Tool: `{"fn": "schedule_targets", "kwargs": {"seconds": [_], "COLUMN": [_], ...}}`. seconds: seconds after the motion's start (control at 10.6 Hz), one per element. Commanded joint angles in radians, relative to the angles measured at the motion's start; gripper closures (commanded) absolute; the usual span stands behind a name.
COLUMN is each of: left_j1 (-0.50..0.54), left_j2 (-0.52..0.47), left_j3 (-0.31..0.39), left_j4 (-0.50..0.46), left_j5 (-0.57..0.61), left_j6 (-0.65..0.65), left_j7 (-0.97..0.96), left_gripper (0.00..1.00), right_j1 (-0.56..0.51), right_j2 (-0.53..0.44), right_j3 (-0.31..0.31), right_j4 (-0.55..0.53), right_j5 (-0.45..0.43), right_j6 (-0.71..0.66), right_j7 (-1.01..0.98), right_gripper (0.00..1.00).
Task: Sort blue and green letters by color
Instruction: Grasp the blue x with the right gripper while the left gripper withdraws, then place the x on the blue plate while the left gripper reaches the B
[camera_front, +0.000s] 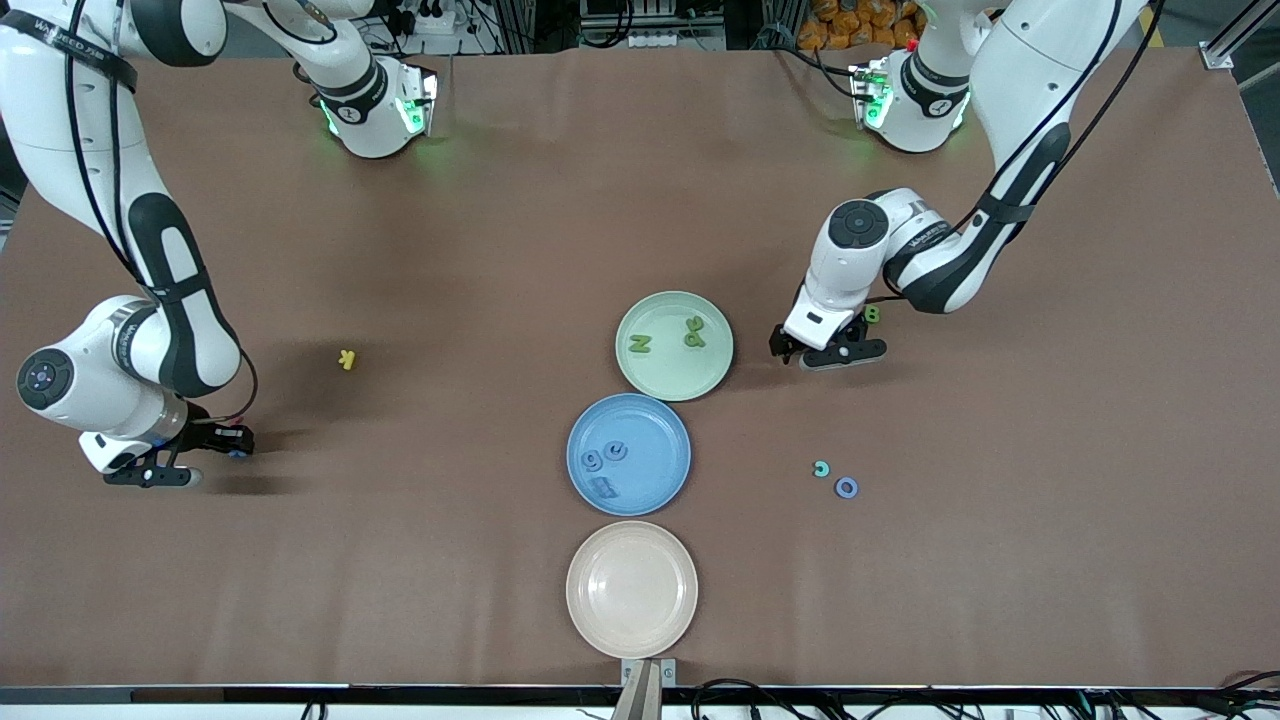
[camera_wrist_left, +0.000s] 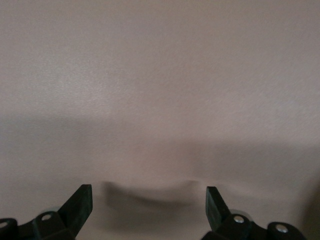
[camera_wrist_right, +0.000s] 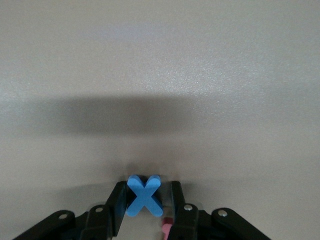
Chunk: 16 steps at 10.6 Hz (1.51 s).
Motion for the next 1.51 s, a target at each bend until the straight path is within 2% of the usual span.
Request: {"fn": "schedule_targets", "kwargs": {"seconds": [0.0,0.09,0.38,0.47,0.76,0.94,1.42], "left_j1": [0.053,0.1,0.298,0.33,0.359,0.38,0.402], "left_j2": [-0.066,-0.089,-0.091,-0.087,-0.081,-0.074,-0.078], "left_j3": [-0.018,-0.044,-0.181,-0.199,-0.204,-0.221,-0.227], "left_j4": [-0.085,-0.113,-0.157,-0.179,-0.207,-0.223,-0.243], "left_j5": [0.024,0.024,0.024,0.024,0.024,0.024,0.024], "left_j6": [0.013,0.013,0.01,0.01,0.008,0.008,0.007], "left_j7": [0.104,0.16,0.276,0.315,0.388,0.401,0.424], "left_gripper": [0.0,0.0,0.0,0.0,0.0,0.0,0.0], "right_j1": [-0.022,-0.022,-0.022,-0.02,-0.016,0.026,0.17], "right_j2": [0.005,0.005,0.005,0.005,0.004,0.001,0.001], "right_j3": [0.03,0.03,0.033,0.034,0.053,0.054,0.056], "right_j4": [-0.005,-0.002,0.004,0.004,0.03,0.051,0.114], "right_j5": [0.027,0.034,0.044,0.044,0.042,0.039,0.042], "right_j6": [0.003,0.003,0.003,0.003,0.001,-0.018,-0.054], "right_j7": [-0.003,-0.003,-0.001,-0.001,0.003,0.015,0.357], "right_gripper": [0.61,0.62,0.72,0.77,0.9,0.9,0.9]}}
